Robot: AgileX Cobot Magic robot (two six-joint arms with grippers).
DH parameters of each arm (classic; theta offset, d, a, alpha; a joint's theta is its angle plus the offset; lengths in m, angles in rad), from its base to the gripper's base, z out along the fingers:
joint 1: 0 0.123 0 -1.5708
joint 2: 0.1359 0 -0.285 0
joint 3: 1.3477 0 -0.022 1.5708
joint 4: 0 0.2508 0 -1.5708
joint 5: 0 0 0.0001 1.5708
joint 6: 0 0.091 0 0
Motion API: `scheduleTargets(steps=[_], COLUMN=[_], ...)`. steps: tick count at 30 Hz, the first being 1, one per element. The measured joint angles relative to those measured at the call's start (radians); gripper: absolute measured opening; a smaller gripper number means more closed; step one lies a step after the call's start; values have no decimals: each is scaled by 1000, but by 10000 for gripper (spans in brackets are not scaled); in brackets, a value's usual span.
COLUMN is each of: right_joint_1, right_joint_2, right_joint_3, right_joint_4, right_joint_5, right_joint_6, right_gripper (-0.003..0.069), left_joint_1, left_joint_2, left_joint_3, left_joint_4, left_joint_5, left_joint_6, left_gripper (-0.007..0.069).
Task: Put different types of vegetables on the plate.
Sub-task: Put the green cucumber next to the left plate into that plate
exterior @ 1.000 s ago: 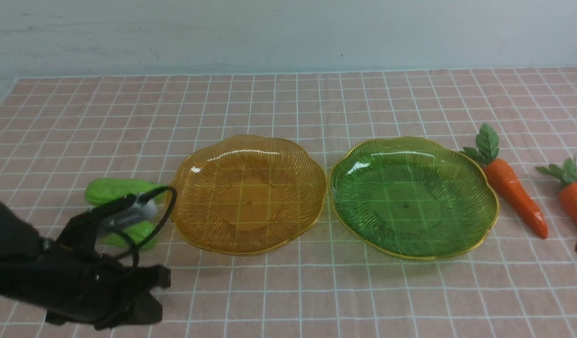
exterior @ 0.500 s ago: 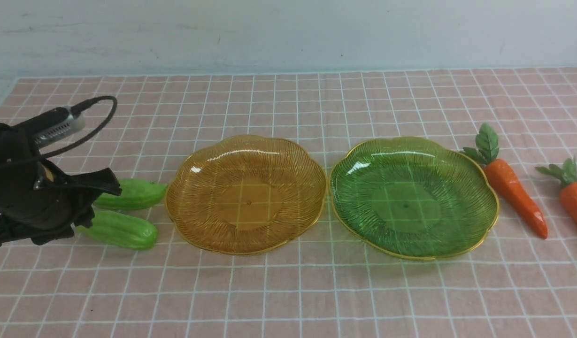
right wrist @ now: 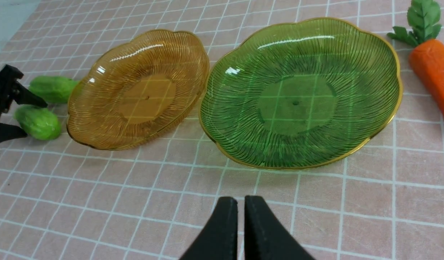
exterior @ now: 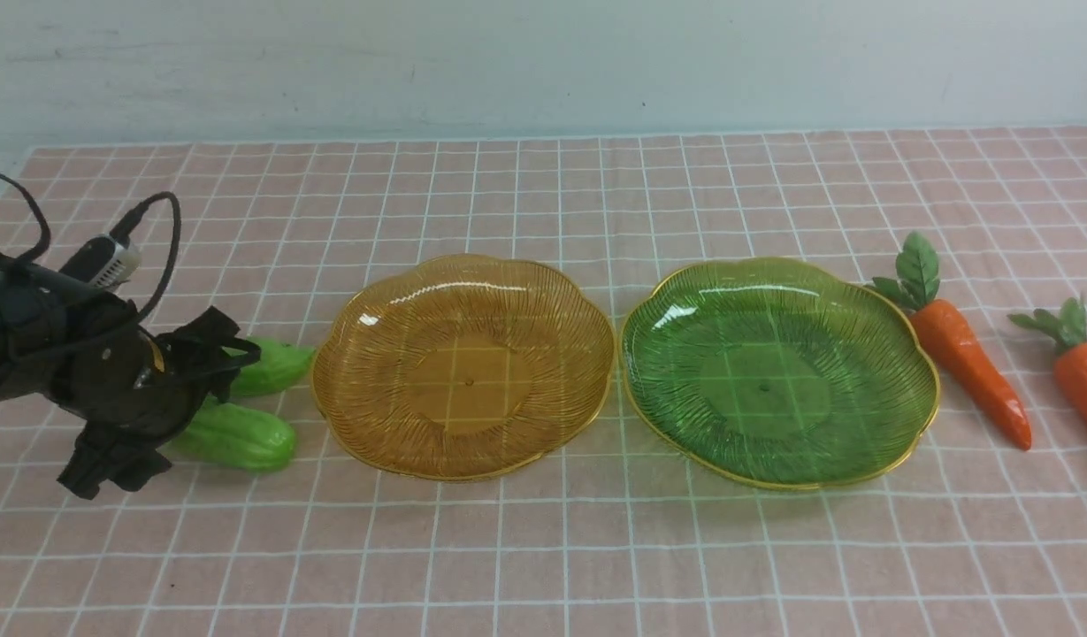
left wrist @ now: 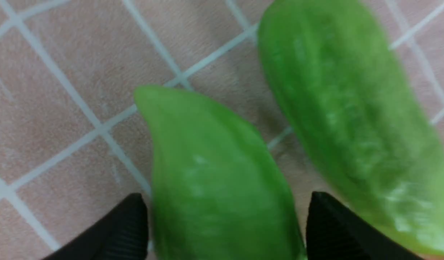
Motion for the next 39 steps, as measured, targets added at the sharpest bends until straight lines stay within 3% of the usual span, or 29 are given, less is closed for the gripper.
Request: scheduleTargets(steps=[4, 7, 10, 12, 15, 20, 25, 28, 31, 35, 39], right_joint_1=[0, 0, 0, 0, 0, 0, 0, 0, 0, 0, 0], right_joint_2=[0, 0, 0, 0, 11, 85, 111, 110, 110, 110, 110], right_joint_3=[0, 0, 0, 0, -32, -164, -190, -191, -191, -191, -191], right_joint_4=[24, 24, 24, 15, -40, -205, -296, -298, -302, -311, -317], right_joint_5=[18, 27, 28, 28, 75, 253, 294, 306, 315, 316, 316], right_joint_6=[0, 0, 0, -2, -16, 59, 147, 152, 154, 154, 154], right_gripper=[20, 20, 21, 21, 21, 21, 23, 27, 33, 55, 82], left_joint_1=[0, 0, 0, -7, -67, -193, -252, -252, -243, -160, -43], left_joint_2=[31, 29, -12, -95, -186, -112, 67, 149, 192, 192, 195], left_joint_3=[-9, -15, -21, -59, -166, -326, -459, -532, -599, -694, -705], left_joint_4=[8, 7, -18, -93, -251, -436, -455, -458, -459, -455, -448], left_joint_5=[13, 46, 144, 246, 352, 459, 458, 458, 474, 510, 558], left_joint_6=[11, 105, 295, 509, 813, 1065, 1093, 1093, 1094, 1053, 929], left_gripper=[521, 457, 365, 314, 314, 314, 332, 385, 500, 633, 649])
